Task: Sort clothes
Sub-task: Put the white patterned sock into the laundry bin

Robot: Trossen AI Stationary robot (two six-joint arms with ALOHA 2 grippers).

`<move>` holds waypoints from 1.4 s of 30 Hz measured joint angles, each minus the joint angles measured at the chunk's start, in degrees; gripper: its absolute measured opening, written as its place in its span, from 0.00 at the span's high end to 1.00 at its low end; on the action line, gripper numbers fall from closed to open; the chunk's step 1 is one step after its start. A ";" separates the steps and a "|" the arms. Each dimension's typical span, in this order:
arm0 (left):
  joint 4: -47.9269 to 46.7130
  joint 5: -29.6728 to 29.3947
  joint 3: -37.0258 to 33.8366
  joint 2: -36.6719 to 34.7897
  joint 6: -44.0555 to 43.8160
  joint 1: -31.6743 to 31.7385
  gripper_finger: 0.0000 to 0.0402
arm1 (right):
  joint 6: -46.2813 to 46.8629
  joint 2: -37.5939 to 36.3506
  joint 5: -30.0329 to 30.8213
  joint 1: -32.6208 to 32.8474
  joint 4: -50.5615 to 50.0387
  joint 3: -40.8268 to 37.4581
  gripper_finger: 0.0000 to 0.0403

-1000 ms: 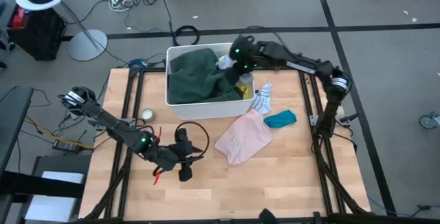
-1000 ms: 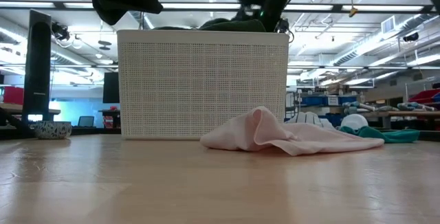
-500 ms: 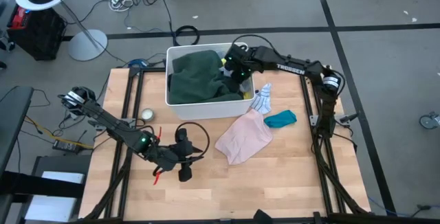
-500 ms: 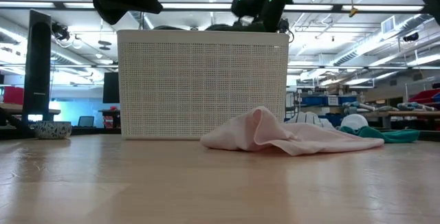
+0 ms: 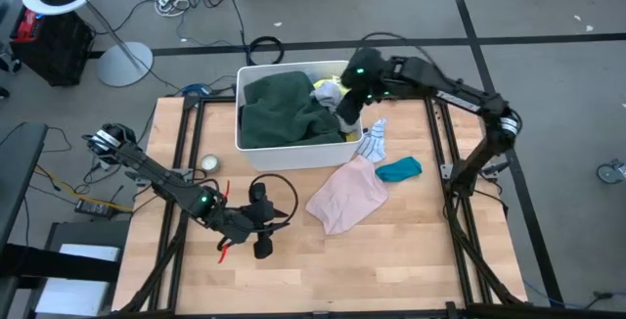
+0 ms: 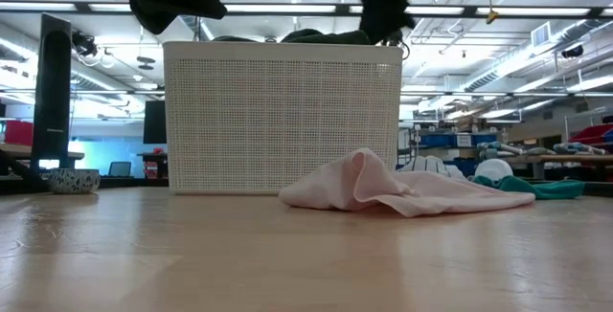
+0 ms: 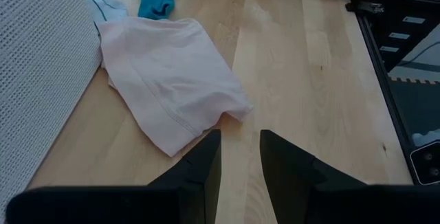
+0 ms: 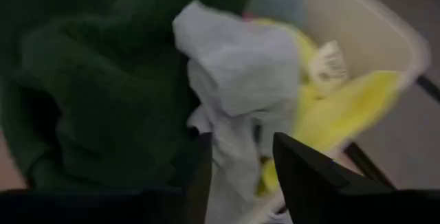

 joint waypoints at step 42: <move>0.35 0.46 0.00 -0.04 -1.55 -0.05 0.74 | 30.20 -14.06 3.58 1.67 28.65 -62.33 0.36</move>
